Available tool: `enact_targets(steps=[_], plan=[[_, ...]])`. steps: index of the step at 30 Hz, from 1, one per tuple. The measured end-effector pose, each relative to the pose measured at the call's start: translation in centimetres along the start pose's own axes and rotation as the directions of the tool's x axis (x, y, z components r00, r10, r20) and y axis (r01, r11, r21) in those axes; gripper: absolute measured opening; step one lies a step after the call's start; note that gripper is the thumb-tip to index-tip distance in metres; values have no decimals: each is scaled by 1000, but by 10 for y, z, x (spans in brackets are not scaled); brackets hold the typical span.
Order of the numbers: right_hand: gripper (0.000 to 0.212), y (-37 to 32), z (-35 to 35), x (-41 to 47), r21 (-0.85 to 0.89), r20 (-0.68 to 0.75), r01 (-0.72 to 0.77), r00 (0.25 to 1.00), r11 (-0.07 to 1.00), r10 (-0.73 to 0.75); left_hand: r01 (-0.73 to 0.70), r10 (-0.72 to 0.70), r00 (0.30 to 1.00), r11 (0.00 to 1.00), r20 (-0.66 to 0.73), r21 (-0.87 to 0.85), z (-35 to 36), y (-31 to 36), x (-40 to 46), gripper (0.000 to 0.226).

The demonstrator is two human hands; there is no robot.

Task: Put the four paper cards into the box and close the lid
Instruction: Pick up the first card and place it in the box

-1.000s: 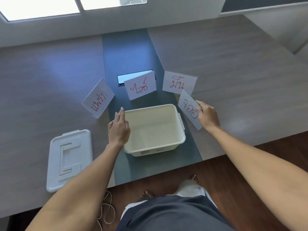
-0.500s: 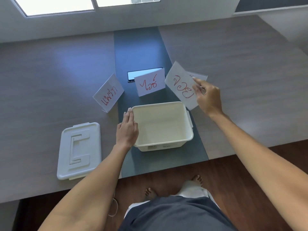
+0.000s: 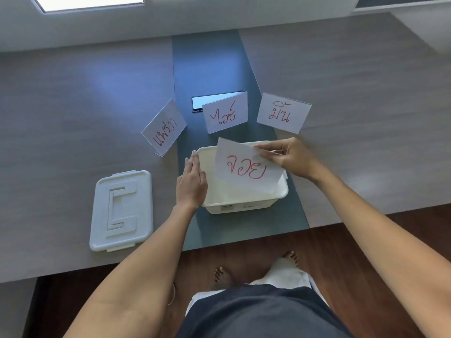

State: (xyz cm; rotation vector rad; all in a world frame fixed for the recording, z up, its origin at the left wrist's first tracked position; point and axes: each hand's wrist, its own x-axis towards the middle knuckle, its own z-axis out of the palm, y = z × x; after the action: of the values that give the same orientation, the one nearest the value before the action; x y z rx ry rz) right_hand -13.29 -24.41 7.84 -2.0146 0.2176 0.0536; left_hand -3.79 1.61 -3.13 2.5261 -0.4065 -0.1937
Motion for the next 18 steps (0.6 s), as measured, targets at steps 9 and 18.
enact_targets(steps=[9, 18], plan=[[25, 28, 22, 2, -144, 289, -145, 940, 979, 182, 25, -26, 999, 998, -27, -54, 2, -1, 1, 58], [35, 41, 35, 8, -299, 495, -149, 820, 942, 287, 33, -38, 998, 997, -59, -72, 3, 0, -2, 59]])
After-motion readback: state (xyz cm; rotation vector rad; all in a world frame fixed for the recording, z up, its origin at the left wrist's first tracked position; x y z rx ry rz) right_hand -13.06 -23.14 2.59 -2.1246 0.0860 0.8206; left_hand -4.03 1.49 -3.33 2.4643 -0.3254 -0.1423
